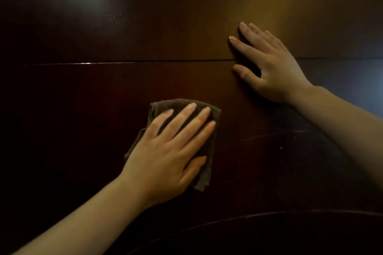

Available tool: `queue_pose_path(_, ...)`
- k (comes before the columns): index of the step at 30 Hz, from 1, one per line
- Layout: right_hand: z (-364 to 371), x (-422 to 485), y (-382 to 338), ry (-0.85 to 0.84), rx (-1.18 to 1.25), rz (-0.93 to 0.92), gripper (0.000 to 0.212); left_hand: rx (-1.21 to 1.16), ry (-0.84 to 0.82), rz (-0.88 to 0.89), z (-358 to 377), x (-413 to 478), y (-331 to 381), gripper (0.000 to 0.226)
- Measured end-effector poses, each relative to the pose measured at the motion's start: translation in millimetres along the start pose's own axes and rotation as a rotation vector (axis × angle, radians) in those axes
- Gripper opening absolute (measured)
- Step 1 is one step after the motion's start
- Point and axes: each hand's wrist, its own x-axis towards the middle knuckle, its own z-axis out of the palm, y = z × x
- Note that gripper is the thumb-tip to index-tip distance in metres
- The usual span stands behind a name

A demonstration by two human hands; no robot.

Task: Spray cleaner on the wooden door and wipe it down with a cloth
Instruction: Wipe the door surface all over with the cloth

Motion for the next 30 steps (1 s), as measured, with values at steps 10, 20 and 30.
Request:
queue_pose_path(10, 0, -1, 0, 0.015, -0.006, 0.009, 0.063, 0.032, 0.035, -0.11, -3, 36, -30, 0.056)
queue_pose_path(20, 0, 0, -3, 0.005, -0.014, 0.018, 0.063, -0.002, -0.026, 0.132, 4, 3, 12, 0.058)
queue_pose_path(30, -2, -1, -1, 0.0, -0.033, 0.014, 0.062, -0.043, -0.004, -0.086, 5, 31, 27, 0.057)
